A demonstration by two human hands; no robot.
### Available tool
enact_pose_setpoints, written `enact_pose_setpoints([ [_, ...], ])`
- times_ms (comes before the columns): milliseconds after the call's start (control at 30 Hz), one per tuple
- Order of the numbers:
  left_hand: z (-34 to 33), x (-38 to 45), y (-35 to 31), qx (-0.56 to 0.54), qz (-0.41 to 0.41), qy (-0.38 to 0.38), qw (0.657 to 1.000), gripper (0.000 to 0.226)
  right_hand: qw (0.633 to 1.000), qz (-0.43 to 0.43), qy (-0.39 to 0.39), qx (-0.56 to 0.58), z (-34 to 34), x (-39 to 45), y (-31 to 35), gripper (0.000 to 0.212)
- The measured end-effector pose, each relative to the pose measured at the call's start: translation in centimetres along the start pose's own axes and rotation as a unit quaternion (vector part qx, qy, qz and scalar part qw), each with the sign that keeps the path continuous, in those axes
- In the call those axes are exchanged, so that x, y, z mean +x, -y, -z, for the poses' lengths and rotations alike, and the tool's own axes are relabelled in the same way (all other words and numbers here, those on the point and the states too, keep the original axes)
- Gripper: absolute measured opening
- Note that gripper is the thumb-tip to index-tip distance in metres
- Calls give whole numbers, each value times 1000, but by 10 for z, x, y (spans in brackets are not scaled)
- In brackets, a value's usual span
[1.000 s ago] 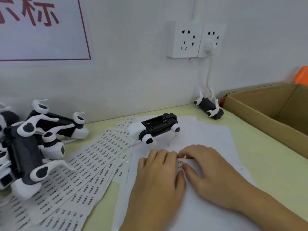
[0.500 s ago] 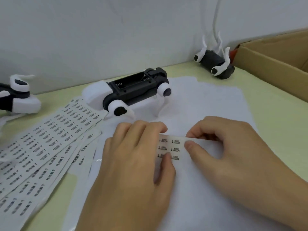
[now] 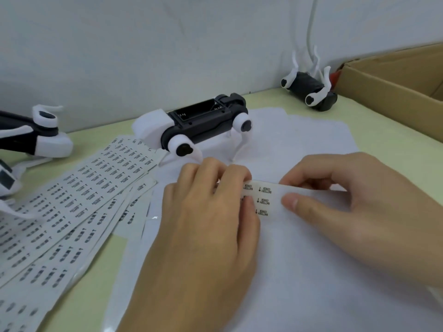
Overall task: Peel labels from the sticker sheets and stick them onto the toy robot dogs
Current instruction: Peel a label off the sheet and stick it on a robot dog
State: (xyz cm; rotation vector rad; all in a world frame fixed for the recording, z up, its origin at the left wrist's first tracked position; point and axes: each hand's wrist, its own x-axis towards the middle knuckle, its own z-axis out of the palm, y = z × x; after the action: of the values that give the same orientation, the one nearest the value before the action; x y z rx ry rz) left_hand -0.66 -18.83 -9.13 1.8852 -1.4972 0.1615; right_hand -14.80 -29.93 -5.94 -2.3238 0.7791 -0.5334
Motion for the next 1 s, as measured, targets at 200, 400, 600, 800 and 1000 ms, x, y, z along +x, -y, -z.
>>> enact_pose_setpoints([
  [200, 0, -1, -2, 42, -24, -12, 999, 28, 997, -33, 1, 63, 1, 2, -3, 10],
  [400, 2, -1, -7, 41, -14, 0, 999, 21, 997, -8, 41, 63, -4, -1, -1, 24],
  [600, 8, 4, -21, 109, -13, -56, 992, 33, 1000, 11, -14, -25, -7, -3, -6, 19],
  [800, 4, 11, -25, 108, -50, -65, 991, 27, 995, 19, -23, -97, -12, -4, -4, 19],
  [1000, -8, -1, -17, -43, 29, -54, 997, 17, 998, -28, -28, 49, -16, -5, 1, 20],
])
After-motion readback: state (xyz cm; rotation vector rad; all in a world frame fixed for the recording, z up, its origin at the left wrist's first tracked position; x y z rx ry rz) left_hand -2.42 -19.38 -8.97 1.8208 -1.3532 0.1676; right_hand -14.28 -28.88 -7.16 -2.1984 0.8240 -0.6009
